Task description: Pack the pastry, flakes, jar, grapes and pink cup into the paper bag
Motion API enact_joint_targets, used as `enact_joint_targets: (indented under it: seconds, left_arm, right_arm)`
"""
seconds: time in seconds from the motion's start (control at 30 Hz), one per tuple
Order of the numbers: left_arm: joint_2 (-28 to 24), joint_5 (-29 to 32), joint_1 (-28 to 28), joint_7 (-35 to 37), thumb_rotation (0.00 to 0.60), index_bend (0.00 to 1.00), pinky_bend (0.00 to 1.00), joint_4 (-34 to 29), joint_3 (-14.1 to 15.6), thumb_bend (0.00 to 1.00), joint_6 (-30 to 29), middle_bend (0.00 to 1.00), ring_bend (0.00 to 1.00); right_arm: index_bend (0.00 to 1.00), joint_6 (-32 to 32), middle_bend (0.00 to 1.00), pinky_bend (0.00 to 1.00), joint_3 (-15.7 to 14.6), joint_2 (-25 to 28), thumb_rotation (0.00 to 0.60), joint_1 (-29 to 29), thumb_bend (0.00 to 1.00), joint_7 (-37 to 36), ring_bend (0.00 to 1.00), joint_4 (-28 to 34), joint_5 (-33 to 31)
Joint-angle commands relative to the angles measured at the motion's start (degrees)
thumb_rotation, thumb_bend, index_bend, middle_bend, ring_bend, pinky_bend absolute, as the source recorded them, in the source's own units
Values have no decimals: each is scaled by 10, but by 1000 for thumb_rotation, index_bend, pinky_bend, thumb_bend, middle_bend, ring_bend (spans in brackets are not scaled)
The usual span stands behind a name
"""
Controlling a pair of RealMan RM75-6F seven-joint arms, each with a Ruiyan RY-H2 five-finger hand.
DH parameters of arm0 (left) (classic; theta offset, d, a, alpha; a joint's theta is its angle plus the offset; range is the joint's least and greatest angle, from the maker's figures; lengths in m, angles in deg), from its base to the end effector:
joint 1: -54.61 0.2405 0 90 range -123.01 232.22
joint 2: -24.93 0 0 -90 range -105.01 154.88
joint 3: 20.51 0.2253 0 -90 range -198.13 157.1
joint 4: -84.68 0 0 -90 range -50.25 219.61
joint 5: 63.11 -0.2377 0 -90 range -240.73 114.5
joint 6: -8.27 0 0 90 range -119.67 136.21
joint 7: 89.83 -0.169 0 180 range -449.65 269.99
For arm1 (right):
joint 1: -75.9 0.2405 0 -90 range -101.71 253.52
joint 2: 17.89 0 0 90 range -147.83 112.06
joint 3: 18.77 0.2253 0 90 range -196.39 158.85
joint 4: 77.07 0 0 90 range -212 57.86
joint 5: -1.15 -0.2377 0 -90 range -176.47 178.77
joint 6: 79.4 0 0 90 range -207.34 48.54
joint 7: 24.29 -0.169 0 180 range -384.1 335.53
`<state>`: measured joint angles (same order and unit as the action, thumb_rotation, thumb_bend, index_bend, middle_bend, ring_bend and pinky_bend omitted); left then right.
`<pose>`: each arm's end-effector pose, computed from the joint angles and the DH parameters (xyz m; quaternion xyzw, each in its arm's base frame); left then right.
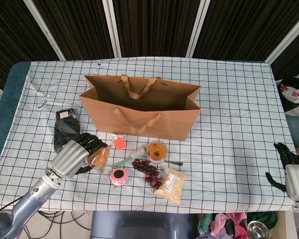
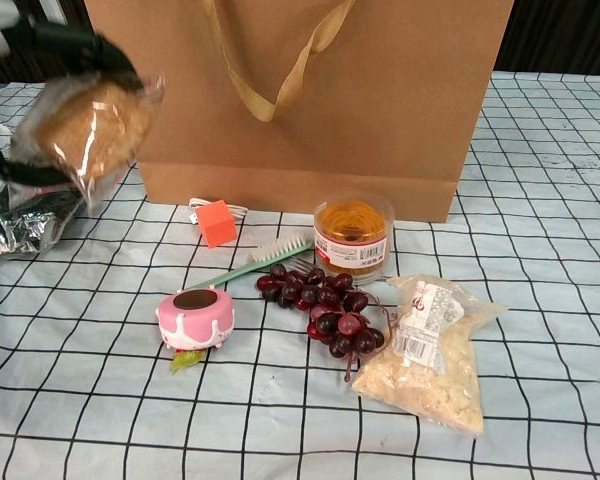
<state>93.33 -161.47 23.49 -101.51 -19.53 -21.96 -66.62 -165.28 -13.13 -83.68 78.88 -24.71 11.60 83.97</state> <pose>-0.1020 0.2580 0.0449 -0.7600 -0.2224 -0.4956 0.3569 -0.3146 -0.2076 0.1326 0.5606 -0.3831 0.3822 0.6268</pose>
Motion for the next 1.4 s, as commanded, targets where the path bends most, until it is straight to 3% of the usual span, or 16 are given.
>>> enact_joint_targets:
  seconds: [0.03,0.2,0.47,0.7,0.87,1.03,1.1,1.23,1.4]
  left_arm:
    - [-20,-29,-6,-14,600,300,272,-25,-37,293,-36,354,238]
    - [-23,0,-38,-32,600,314,275,-49,-96,293,-25,358,239]
    - [21,91,-141,-23,600,322,313,-26,-225,293,23,365,238]
    - [55,195,-215,-66,600,322,313,40,-280,293,93,367,238]
    - [82,260,-249,-93,600,320,313,86,-293,280,118,366,238]
    - [97,284,-261,-111,600,314,312,123,-279,268,127,362,235]
    - [100,290,-262,-107,600,295,304,132,-273,221,133,345,217]
    - [86,311,-261,-118,600,163,234,129,-260,18,152,208,86]
    - [49,351,-260,-186,600,89,121,96,-250,0,162,95,0]
  right_arm:
    - [114,1,95,242,0,0,600,0,205,0,214,-1,-2]
    - [113,6,96,241,-1,-1,600,1,205,0,214,-2,-3]
    - [113,18,95,242,-2,-8,600,6,205,11,214,-6,-7]
    - [111,19,95,241,-2,-9,600,6,205,16,214,-5,-11]
    - [112,19,95,242,-1,-8,600,5,204,18,214,-4,-14]
    - [112,20,95,242,-1,-5,600,5,204,18,214,-3,-17]
    - [112,19,96,242,0,-4,600,4,204,17,214,-3,-17]
    - [113,17,96,241,1,-3,600,4,205,17,214,-2,-18]
    - [113,15,96,239,1,-3,600,3,205,17,214,-2,-16]
